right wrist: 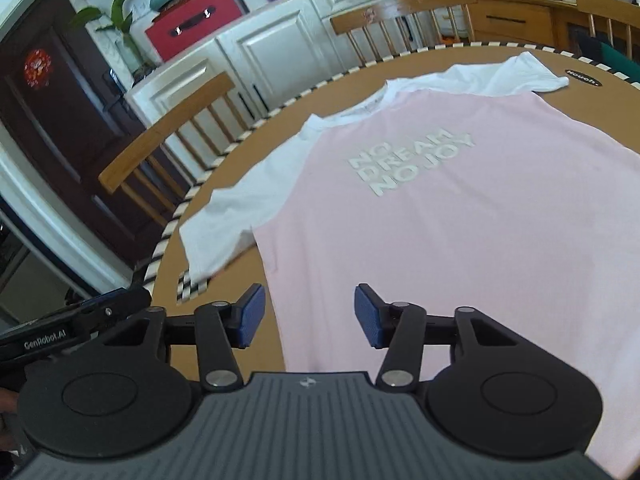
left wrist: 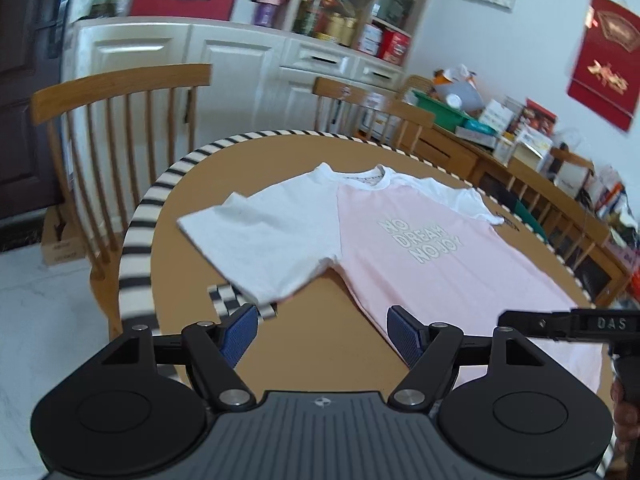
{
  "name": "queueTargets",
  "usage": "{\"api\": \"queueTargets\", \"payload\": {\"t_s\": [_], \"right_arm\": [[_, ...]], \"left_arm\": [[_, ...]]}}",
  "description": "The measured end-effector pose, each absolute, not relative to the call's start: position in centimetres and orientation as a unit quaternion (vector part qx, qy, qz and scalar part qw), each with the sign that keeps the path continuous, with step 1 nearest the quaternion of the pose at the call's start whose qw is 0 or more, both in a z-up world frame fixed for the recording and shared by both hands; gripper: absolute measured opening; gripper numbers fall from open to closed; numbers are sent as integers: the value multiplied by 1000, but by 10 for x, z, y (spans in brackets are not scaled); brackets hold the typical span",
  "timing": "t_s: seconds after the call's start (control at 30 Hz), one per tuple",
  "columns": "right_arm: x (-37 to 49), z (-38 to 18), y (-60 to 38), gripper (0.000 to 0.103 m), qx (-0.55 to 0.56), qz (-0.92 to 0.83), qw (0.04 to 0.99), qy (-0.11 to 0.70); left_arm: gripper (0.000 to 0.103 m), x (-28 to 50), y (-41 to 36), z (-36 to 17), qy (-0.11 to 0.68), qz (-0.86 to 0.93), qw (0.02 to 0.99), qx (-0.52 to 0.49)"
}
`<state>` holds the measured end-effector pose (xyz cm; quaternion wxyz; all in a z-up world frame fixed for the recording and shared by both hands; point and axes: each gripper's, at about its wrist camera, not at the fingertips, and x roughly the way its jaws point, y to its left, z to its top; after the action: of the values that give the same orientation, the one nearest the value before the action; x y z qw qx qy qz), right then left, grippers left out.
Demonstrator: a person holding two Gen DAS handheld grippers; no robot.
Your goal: Fold clothes
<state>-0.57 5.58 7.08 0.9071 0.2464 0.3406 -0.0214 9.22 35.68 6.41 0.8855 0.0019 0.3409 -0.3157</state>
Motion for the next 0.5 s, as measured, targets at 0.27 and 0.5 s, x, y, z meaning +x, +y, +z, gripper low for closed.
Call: {"api": "queueTargets", "payload": {"t_s": [0.27,0.5], "right_arm": [[65,36,101,45,330,-10,865,376],[87,19,125,42,409,-36,827,383]], "left_arm": [[71,208,358,58,384,-365,845,74],[50,305,362,44,422,-429,792,101]]}}
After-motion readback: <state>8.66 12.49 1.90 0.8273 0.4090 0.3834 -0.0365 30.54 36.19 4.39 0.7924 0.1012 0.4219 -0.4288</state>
